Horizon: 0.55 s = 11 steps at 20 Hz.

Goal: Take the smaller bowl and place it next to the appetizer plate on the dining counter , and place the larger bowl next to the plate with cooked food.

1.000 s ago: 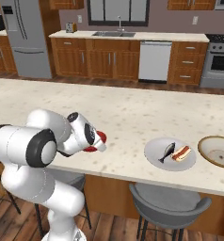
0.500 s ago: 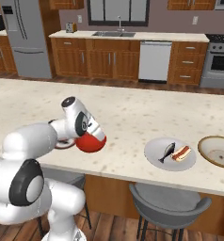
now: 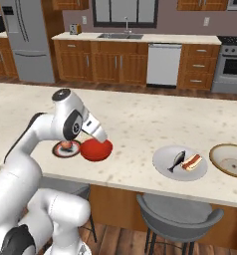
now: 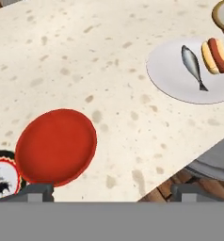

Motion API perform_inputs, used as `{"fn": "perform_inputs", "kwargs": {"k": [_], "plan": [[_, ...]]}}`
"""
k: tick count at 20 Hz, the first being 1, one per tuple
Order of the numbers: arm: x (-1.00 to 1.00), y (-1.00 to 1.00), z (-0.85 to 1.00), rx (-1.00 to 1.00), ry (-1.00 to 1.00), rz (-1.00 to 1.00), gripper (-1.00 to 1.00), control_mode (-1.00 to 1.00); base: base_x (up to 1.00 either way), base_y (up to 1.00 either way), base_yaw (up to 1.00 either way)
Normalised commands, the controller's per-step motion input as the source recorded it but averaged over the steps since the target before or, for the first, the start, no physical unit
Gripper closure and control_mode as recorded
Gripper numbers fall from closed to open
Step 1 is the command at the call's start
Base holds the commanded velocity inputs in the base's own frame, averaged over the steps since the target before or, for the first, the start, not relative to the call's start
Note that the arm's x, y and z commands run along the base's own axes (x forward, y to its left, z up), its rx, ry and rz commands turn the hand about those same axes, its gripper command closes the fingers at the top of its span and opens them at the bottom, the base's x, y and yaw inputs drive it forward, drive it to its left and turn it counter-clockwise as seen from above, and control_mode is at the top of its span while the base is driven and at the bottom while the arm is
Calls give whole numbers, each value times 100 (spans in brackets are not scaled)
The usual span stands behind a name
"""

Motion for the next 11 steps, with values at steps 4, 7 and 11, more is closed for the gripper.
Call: {"fn": "perform_inputs", "kwargs": {"k": [4,7,11], "plan": [[-93,0,62,0,-10,8,-100,-100,0,0,0],[-68,0,66,0,-11,6,-100,-100,0,0,0],[-38,2,71,0,-8,3,-100,-100,0,0,0]]}}
